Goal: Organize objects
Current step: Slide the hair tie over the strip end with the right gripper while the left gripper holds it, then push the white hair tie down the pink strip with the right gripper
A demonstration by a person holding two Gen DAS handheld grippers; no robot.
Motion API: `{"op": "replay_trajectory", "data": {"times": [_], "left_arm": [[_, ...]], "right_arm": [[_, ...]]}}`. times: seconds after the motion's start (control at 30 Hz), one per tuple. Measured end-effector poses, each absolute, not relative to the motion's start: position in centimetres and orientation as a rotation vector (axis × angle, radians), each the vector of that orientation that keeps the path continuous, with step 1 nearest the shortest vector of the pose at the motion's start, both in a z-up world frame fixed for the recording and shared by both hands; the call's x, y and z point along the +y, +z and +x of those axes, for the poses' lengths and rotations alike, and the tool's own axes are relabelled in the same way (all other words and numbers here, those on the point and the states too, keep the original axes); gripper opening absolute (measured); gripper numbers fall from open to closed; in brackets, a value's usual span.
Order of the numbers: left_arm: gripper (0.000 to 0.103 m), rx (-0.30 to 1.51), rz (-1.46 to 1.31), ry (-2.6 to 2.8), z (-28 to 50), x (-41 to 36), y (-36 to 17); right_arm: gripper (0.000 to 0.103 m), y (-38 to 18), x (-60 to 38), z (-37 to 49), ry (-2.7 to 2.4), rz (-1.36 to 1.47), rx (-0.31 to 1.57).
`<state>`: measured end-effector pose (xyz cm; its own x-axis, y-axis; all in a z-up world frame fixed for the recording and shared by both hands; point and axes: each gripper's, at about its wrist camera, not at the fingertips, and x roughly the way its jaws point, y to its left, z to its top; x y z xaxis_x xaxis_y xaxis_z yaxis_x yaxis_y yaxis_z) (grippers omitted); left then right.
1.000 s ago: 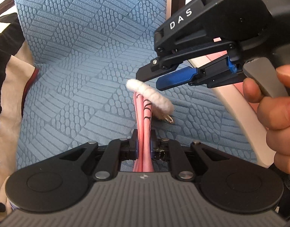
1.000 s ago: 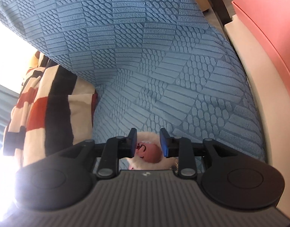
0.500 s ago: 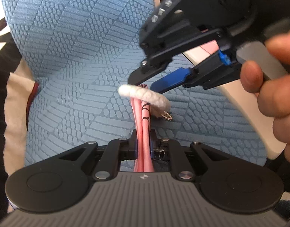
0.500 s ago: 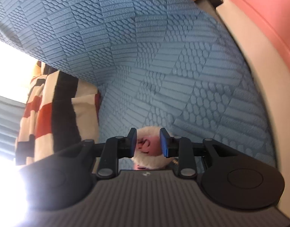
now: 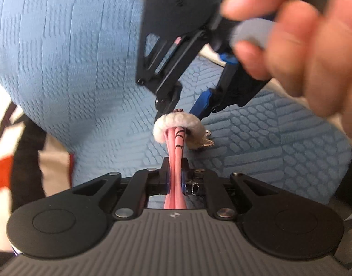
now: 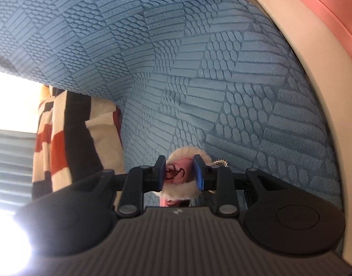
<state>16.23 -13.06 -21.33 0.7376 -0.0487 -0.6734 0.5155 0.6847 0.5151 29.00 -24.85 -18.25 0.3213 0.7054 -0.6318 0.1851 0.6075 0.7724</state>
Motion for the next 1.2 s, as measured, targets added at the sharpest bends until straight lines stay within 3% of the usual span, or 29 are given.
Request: {"op": "replay_trajectory", "data": {"times": [0.27, 0.73, 1.2], "left_arm": [[0.009, 0.581, 0.919, -0.307, 14.5, -13.5, -21.4], [0.010, 0.596, 0.860, -0.294, 15.6, -12.8, -22.3], [0.008, 0.505, 0.942, -0.273, 14.7, -13.3, -22.3]], "right_arm": [[0.029, -17.9, -24.4, 28.8, 0.452, 0.923, 1.230], [0.031, -16.3, -26.1, 28.4, 0.444, 0.888, 1.167], [0.023, -16.8, -25.2, 29.1, 0.489, 0.935, 1.182]]}}
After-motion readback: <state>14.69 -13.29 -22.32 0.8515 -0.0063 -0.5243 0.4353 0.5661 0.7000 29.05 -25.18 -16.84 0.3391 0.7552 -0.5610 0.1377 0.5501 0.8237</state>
